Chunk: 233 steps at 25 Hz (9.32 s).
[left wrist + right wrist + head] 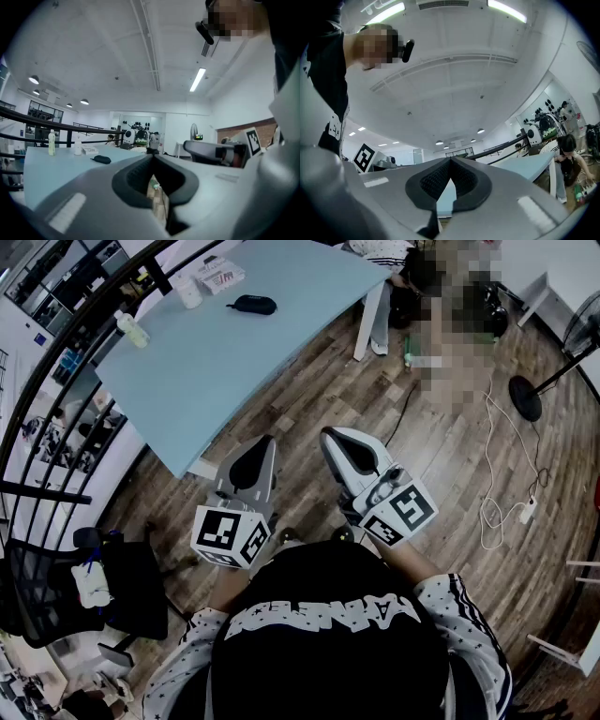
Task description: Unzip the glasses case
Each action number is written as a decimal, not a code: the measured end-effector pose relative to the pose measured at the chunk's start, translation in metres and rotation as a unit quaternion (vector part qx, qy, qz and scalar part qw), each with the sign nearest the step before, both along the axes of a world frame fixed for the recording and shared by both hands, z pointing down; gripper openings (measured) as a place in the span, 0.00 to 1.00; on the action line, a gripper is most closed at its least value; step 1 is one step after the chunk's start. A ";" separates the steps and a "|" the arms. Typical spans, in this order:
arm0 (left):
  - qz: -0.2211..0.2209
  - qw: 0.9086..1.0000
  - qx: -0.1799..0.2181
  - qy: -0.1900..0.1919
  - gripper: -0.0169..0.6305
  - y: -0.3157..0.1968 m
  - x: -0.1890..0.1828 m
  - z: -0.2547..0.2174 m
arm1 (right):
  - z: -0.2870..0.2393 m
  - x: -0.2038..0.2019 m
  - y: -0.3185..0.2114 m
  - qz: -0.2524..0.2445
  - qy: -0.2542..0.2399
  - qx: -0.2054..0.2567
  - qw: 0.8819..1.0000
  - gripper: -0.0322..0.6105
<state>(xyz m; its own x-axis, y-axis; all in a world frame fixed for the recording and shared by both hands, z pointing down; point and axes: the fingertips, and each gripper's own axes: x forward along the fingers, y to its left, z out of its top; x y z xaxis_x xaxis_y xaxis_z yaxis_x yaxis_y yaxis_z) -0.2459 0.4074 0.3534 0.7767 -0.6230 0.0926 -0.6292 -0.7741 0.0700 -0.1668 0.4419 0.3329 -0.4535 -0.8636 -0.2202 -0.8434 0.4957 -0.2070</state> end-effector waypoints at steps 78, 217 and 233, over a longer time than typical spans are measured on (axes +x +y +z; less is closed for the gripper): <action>-0.016 0.999 -0.031 0.001 0.03 -0.193 0.085 0.056 | 0.058 0.095 -0.195 -0.038 -0.026 -0.074 0.996 0.03; -0.289 0.948 -0.127 -0.026 0.03 -0.659 -0.024 0.129 | 0.272 0.031 -0.742 -0.202 0.276 -0.250 0.906 0.61; -0.275 0.950 -0.148 -0.020 0.03 -0.653 -0.024 0.131 | 0.301 0.036 -0.749 -0.190 0.285 -0.293 0.893 0.59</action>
